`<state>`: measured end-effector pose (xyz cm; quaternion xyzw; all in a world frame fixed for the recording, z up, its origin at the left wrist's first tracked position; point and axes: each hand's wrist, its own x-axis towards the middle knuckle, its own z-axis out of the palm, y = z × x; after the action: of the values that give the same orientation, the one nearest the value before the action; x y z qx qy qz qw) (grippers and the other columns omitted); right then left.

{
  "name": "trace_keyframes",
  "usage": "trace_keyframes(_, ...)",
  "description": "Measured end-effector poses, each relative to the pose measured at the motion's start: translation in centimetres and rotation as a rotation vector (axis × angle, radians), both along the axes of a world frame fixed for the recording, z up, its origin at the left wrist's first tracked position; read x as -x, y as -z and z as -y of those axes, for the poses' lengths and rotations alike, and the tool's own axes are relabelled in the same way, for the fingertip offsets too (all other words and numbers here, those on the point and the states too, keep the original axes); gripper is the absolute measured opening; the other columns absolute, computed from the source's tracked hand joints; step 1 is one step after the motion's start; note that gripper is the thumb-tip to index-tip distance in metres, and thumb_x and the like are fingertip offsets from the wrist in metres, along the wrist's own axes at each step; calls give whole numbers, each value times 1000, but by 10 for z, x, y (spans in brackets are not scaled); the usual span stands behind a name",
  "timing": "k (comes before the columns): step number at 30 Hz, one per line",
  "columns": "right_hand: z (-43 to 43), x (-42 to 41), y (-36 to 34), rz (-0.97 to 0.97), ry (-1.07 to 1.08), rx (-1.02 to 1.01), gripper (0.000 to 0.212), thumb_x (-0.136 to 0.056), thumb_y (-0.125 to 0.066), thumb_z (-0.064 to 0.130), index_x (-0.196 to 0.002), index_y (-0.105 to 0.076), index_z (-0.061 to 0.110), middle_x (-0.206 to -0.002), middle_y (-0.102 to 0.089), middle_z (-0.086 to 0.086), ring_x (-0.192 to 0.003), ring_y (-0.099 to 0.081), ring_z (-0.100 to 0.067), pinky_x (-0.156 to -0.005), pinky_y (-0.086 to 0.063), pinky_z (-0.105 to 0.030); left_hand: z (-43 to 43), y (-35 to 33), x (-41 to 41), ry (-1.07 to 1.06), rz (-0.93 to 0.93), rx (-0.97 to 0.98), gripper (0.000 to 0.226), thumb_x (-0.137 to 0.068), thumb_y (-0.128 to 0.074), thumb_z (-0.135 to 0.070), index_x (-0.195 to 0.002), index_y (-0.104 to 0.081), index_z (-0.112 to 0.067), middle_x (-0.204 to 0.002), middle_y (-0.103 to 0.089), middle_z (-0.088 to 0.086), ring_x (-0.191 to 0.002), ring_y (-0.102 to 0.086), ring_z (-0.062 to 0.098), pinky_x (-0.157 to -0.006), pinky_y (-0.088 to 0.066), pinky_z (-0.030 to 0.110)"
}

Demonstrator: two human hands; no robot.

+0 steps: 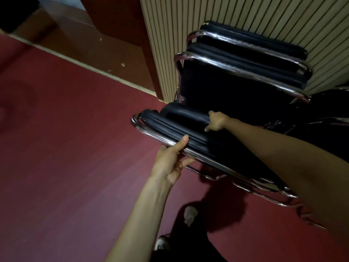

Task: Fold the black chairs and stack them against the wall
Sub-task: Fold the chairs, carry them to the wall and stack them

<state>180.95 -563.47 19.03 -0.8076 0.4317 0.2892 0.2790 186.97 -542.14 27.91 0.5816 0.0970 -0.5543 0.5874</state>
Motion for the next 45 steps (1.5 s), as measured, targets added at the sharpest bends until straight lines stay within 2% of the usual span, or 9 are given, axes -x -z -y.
trace_keyframes(5,-4,18,-49,91,-25,-56,64,-88,-65,36,-140,-42,5,-140,-48,-13,-125,-49,-27,-99,-41,-29,19,6,-4,-7,-5,27,35,-89,-65,-11,-120,-60,3,-100,-70,14,-93,-67,30,-63,-61,40)
trace_keyframes(8,-14,42,-81,230,89,-140,39,-95,-54,35,-112,-65,2,-118,-63,-12,-108,-57,-22,-89,-39,-23,36,8,-10,50,-33,55,13,-90,-63,-10,-100,-66,-2,-83,-73,8,-86,-68,27,-62,-61,39)
trace_keyframes(11,-28,79,-115,342,282,-71,62,-92,-41,59,-100,-68,4,-109,-64,-13,-102,-59,-23,-87,-40,-28,61,12,-17,123,-19,55,17,-91,-63,-14,-106,-65,-6,-92,-72,7,-87,-68,23,-60,-60,38)
trace_keyframes(17,-34,124,-109,238,65,314,105,-63,-71,69,-148,-24,29,-147,-38,0,-134,-35,-21,-113,-22,-37,109,19,-26,168,-38,56,26,-93,-61,-17,-118,-59,-8,-110,-66,12,-98,-65,28,-63,-55,42)
trace_keyframes(23,-28,112,-77,243,194,509,96,-71,-73,45,-148,-20,25,-149,-23,-3,-142,-14,-23,-118,1,-44,138,27,-35,206,-53,45,8,-95,-58,-18,-99,-60,-11,-99,-64,6,-93,-62,27,-64,-54,47)
trace_keyframes(28,-9,103,-72,249,297,605,93,-65,-77,41,-142,-31,15,-141,-35,-6,-136,-25,-24,-117,-7,-40,163,22,-38,216,-51,33,8,-97,-55,-17,-93,-60,-11,-114,-60,8,-111,-55,32,-72,-51,48)
trace_keyframes(33,10,100,-71,194,298,605,92,-64,-78,41,-137,-33,7,-135,-38,-11,-129,-32,-29,-116,-11,-42,182,17,-37,259,-13,20,9,-98,-55,-19,-92,-58,-12,-100,-63,2,-103,-56,28,-75,-49,48)
trace_keyframes(41,18,97,-74,185,321,552,101,-63,-78,42,-144,-25,14,-144,-30,-8,-137,-22,-27,-117,-3,-42,186,16,-41,259,37,12,29,-93,-63,-28,-117,-59,-11,-126,-60,9,-105,-61,33,-55,-57,47)
trace_keyframes(45,0,102,-74,188,333,559,105,-74,-74,40,-152,-8,19,-157,-10,-10,-146,0,-26,-117,2,-50,175,4,-34,265,-35,50,32,-100,-51,-21,-128,-53,-6,-120,-58,9,-113,-54,31,-81,-50,50)
